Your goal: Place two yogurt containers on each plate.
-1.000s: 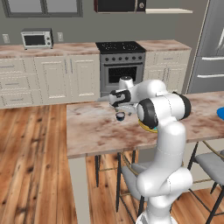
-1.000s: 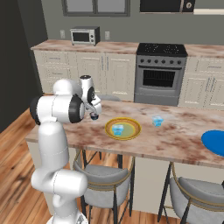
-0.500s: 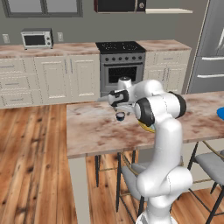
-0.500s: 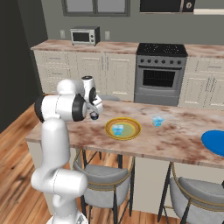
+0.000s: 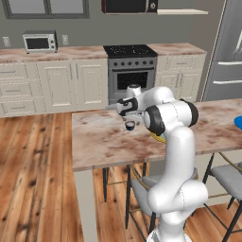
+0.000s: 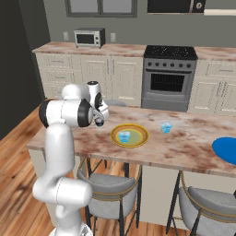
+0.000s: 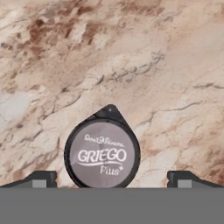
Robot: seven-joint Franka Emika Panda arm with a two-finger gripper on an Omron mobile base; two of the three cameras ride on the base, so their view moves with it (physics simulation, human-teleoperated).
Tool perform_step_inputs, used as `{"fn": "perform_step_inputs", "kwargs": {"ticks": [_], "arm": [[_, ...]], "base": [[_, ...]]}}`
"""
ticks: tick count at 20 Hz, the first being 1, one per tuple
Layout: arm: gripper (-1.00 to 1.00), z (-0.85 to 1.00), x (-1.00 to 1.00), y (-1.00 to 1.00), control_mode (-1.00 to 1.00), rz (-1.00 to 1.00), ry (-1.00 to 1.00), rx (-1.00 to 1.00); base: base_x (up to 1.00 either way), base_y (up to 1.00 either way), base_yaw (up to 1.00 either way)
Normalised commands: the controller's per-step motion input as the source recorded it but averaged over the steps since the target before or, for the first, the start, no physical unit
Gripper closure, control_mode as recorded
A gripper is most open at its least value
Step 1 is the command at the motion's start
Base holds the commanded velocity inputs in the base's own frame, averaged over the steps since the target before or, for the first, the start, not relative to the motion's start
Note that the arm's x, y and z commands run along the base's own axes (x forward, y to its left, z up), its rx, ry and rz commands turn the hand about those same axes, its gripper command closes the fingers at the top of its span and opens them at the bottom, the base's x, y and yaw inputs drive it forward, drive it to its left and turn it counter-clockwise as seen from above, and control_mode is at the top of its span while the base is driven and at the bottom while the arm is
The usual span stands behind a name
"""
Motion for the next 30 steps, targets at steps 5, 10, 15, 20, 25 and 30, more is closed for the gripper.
{"fn": "perform_step_inputs", "kwargs": {"ticks": [5,10,15,20,25,30], "arm": [[-1.00,-0.12,0.01,0.00,-1.00,0.00,0.00,0.00],[-1.00,-0.14,0.04,0.00,-1.00,0.00,0.00,0.00],[-1.00,-0.14,0.04,0.00,-1.00,0.00,0.00,0.00],[-1.00,-0.09,0.11,0.00,-1.00,0.00,0.00,0.00],[-1.00,-0.01,0.14,0.00,-1.00,0.00,0.00,0.01],[-1.00,0.00,0.02,0.00,-1.00,0.00,0.00,0.04]], "base": [[0.00,0.00,0.00],[0.00,0.00,0.00],[0.00,0.00,0.00],[0.00,0.00,0.00],[0.00,0.00,0.00],[0.00,0.00,0.00]]}}
